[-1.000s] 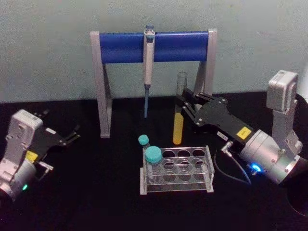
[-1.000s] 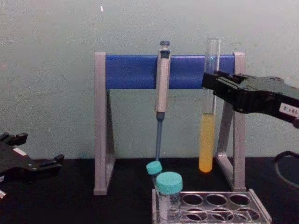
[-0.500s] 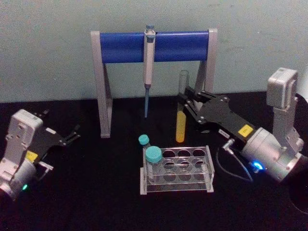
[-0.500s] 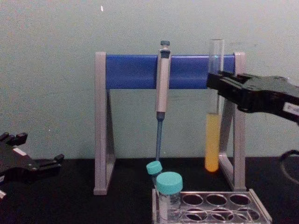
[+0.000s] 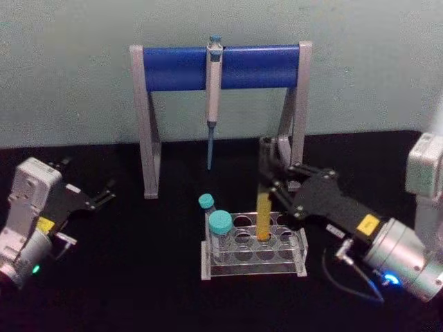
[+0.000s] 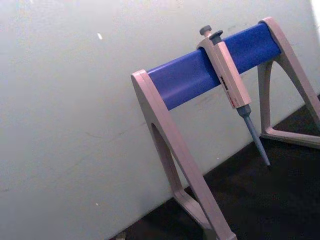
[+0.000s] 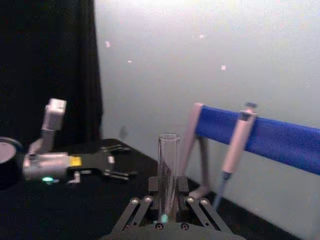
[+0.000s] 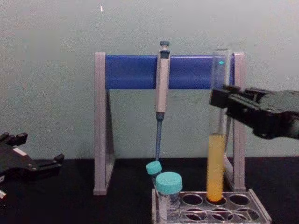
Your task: Pick up the test tube from the test tube rack, shake it, then place it back into the test tube rack.
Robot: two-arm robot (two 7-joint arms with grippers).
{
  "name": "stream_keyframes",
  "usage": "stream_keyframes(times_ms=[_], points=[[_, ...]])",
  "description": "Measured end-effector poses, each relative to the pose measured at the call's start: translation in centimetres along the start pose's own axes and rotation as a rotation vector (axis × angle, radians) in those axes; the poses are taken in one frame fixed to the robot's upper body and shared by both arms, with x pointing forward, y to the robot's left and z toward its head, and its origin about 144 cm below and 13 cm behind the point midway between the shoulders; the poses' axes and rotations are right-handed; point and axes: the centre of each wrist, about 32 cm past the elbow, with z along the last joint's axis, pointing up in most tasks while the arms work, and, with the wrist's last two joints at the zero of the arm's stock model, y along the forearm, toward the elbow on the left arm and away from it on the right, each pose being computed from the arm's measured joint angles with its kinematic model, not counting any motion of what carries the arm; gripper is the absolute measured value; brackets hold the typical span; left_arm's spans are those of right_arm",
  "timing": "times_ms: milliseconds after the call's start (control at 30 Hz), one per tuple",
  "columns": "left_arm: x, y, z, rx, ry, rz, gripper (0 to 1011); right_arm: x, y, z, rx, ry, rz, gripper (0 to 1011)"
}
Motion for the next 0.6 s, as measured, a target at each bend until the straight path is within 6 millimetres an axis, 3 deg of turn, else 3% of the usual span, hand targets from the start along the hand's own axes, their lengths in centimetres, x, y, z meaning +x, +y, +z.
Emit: stream_keyframes(times_ms=[233,467,600], points=[[0.0,0.0,0.0,0.000,0.000,0.000,1001,-0.1,2.2,-0.2,0.019,0.016,0.030,220],[0.0,0.0,0.0,0.000,0.000,0.000,1001,1.3,4.7,0.1,0.037,0.003,0.000,220],[0.0,0.0,0.0,0.000,0.000,0.000,1001,2.0,5.1,0.2,0.037,-0.003,-0.023,220]])
